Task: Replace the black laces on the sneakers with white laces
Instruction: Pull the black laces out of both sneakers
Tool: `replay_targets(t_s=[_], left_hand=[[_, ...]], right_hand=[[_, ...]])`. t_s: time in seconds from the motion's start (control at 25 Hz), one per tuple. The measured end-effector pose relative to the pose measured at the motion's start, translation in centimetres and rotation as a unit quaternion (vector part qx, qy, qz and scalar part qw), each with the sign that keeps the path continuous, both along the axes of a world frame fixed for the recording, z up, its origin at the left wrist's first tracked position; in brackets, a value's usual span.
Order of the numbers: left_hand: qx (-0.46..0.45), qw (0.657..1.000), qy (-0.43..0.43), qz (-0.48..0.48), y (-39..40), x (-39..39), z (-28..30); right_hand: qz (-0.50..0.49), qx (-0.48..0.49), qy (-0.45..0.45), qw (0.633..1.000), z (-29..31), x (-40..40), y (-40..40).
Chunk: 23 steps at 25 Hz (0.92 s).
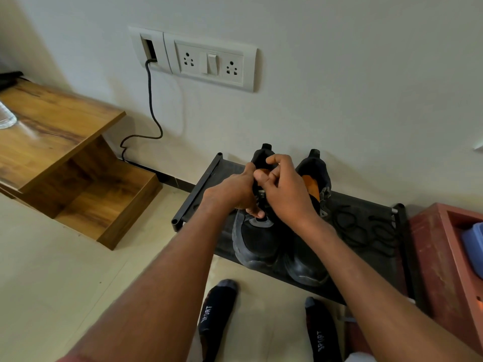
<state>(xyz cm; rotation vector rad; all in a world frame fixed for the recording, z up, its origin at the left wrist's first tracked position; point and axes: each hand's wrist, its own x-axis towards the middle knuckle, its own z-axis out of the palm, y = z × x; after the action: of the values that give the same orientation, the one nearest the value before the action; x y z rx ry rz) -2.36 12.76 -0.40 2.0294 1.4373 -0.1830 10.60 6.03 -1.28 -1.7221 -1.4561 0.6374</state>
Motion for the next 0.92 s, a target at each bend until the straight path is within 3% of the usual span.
replay_targets(t_s=[0.12,0.28,0.32,0.36,0.4,0.44,0.48,0.52,0.56,0.6,0.64,0.68,0.72,0.76,0.92], left_hand=[[-0.006,1.000,-0.008,0.001,0.1,0.1,-0.1],[-0.011,1.000,-0.013,-0.002,0.1,0.0,0.0],[-0.009,1.000,-0.011,-0.003,0.0,-0.1,0.0],[-0.008,1.000,-0.010,-0.002,-0.1,-0.1,0.0],[-0.006,1.000,-0.010,-0.002,-0.1,-0.1,0.2],[-0.007,1.000,-0.011,-0.003,-0.1,-0.2,0.3],[-0.009,1.000,-0.012,-0.006,-0.1,-0.3,0.4],[-0.011,1.000,-0.013,-0.008,0.0,-0.4,0.4],[-0.014,1.000,-0.014,-0.008,0.0,-0.3,0.4],[-0.016,1.000,-0.014,-0.007,0.0,-0.2,0.4],[-0.016,1.000,-0.012,-0.007,-0.1,-0.1,0.4],[-0.014,1.000,-0.010,-0.008,-0.1,0.0,0.3],[-0.014,1.000,-0.008,-0.009,-0.1,0.1,0.2],[-0.015,1.000,-0.007,-0.009,0.0,0.1,0.2],[-0.009,1.000,-0.008,-0.006,0.0,0.0,0.2]], right_hand=[[0.016,-0.003,-0.225,0.974,-1.3,0.8,0.0],[0.008,0.007,-0.294,0.956,-1.6,1.1,0.1],[-0.004,0.019,-0.255,0.967,-1.5,0.9,0.2],[-0.030,0.027,-0.160,0.986,-0.8,0.8,0.4],[-0.068,0.030,0.004,0.997,0.4,1.0,0.7],[-0.096,0.035,0.210,0.972,2.0,1.3,0.9],[-0.092,0.048,0.384,0.918,3.1,1.7,0.8],[-0.077,0.054,0.466,0.880,4.0,2.0,0.6],[-0.071,0.045,0.452,0.888,4.4,2.3,0.5],[-0.068,0.020,0.353,0.933,4.2,2.4,0.5],[-0.050,-0.018,0.177,0.983,3.5,2.4,0.4],[-0.022,-0.060,-0.001,0.998,2.5,2.3,0.3],[0.008,-0.083,-0.133,0.988,1.2,2.1,0.2],[0.025,-0.082,-0.214,0.973,0.3,1.7,-0.1],[-0.045,-0.021,-0.272,0.961,-0.3,1.7,0.3]])
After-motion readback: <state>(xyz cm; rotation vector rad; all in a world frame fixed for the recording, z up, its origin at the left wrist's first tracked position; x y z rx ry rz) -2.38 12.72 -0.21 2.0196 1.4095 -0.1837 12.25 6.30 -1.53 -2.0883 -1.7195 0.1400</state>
